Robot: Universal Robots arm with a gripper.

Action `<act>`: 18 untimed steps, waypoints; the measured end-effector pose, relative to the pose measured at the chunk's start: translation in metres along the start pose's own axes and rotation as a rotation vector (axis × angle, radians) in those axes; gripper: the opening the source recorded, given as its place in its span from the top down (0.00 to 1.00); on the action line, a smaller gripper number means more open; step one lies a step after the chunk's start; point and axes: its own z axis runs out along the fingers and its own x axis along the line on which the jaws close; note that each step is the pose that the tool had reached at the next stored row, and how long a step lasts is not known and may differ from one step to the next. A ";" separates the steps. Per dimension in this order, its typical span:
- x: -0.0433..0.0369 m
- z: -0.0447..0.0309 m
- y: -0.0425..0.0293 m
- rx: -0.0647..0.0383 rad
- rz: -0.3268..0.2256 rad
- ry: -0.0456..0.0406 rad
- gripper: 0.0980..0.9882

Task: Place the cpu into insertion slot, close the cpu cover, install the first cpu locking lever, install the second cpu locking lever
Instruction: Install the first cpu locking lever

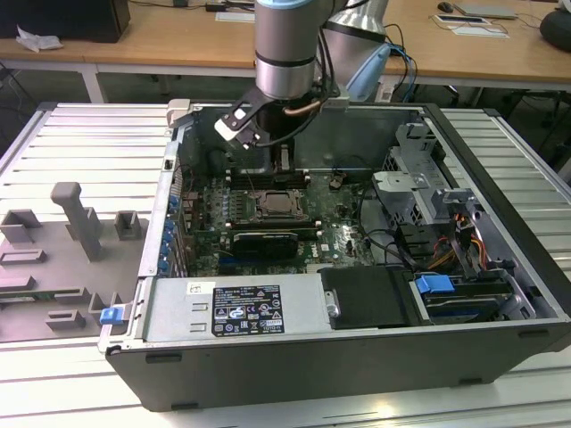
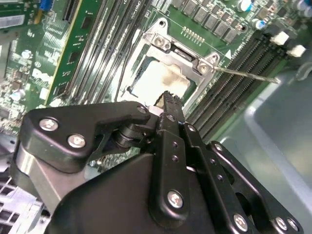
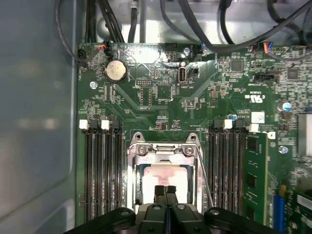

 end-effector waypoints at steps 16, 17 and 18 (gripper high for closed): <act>0.0010 -0.0286 0.0007 0.003 -0.342 0.0083 0.99; 0.0010 -0.0286 0.0007 0.003 -0.366 0.0089 0.99; 0.0009 -0.0286 0.0007 0.003 -0.386 0.0094 0.99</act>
